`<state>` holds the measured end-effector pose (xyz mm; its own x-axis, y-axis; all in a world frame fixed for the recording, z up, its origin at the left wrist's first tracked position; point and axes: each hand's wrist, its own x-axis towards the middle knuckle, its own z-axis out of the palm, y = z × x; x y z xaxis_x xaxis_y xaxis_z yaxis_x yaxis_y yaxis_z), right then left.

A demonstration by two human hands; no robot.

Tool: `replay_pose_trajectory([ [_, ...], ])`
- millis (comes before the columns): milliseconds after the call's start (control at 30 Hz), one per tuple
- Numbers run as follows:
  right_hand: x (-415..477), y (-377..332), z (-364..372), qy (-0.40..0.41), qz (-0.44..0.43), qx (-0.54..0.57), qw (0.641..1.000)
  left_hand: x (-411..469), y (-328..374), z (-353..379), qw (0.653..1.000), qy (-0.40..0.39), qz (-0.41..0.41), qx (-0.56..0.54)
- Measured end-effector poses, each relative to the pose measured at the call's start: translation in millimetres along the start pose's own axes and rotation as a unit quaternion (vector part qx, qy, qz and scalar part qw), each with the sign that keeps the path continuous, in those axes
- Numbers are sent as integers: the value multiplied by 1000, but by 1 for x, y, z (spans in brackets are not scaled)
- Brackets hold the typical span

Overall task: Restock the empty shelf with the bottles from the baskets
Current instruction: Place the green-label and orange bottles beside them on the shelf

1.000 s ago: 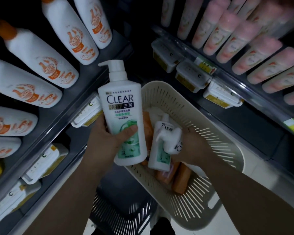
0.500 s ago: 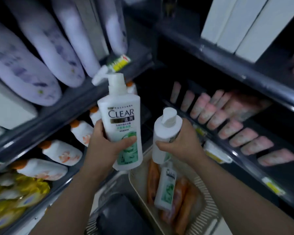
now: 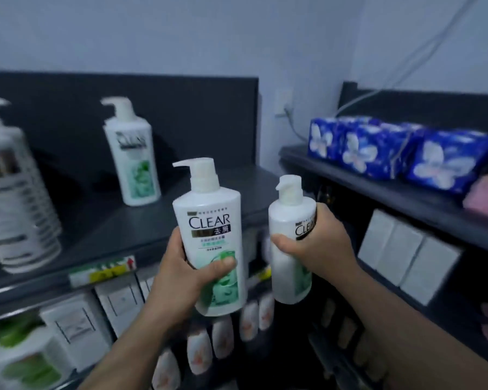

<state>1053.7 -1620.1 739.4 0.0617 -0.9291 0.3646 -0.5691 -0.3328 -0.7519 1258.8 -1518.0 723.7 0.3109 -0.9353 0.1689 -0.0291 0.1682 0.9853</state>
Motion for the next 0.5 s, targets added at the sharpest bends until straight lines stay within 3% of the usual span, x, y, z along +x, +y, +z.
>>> replay_pose_trajectory([
  [267,53,-109,-3,7,-51,51,997,50,88,-55,993,95,69,32],
  [500,89,-150,26,2,-47,56,997,107,102,-88,987,130,35,82],
])
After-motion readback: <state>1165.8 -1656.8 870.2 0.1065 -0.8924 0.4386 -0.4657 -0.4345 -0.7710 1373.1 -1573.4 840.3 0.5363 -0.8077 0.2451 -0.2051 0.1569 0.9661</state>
